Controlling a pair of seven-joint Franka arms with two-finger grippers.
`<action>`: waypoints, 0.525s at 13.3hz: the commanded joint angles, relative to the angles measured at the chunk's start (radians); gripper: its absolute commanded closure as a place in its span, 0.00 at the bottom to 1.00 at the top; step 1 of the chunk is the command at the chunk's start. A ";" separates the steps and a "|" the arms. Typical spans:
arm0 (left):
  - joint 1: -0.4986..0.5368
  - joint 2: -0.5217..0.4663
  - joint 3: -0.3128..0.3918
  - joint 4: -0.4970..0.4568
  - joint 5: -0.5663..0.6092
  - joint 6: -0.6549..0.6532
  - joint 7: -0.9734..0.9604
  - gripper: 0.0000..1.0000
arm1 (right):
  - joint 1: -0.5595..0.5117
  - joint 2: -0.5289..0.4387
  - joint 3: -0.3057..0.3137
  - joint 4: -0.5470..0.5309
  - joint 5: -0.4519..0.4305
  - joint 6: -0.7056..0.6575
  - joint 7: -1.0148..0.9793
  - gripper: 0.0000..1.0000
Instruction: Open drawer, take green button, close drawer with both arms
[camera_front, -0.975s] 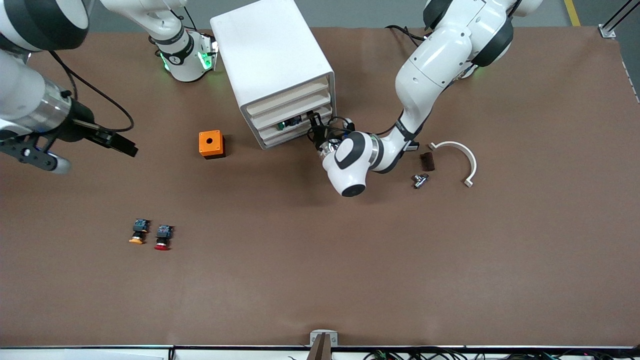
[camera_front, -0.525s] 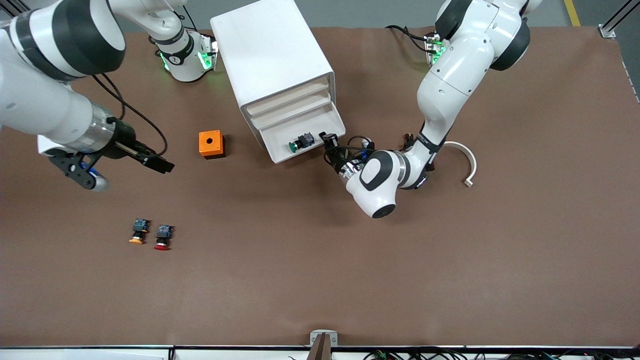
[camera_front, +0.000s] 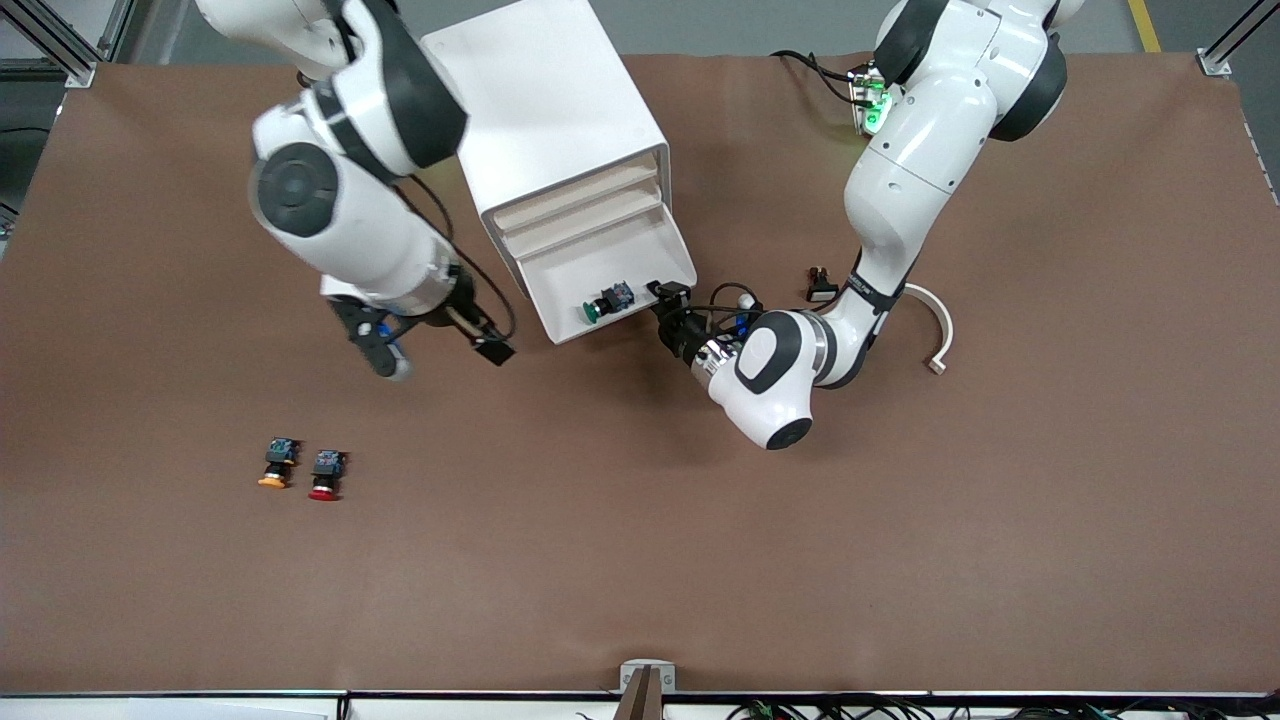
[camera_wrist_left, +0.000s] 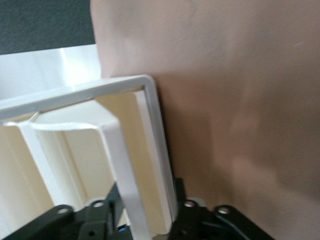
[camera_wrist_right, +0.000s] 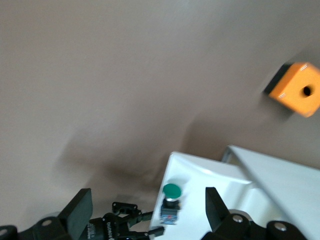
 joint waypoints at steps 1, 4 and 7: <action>0.002 -0.038 0.021 0.001 0.111 0.008 0.015 0.01 | 0.059 0.018 -0.011 -0.072 0.012 0.123 0.071 0.00; 0.042 -0.056 0.080 0.051 0.157 -0.019 0.015 0.01 | 0.128 0.019 -0.012 -0.189 0.012 0.231 0.099 0.00; 0.093 -0.068 0.094 0.091 0.191 -0.029 0.018 0.01 | 0.173 0.023 -0.011 -0.246 0.012 0.314 0.134 0.00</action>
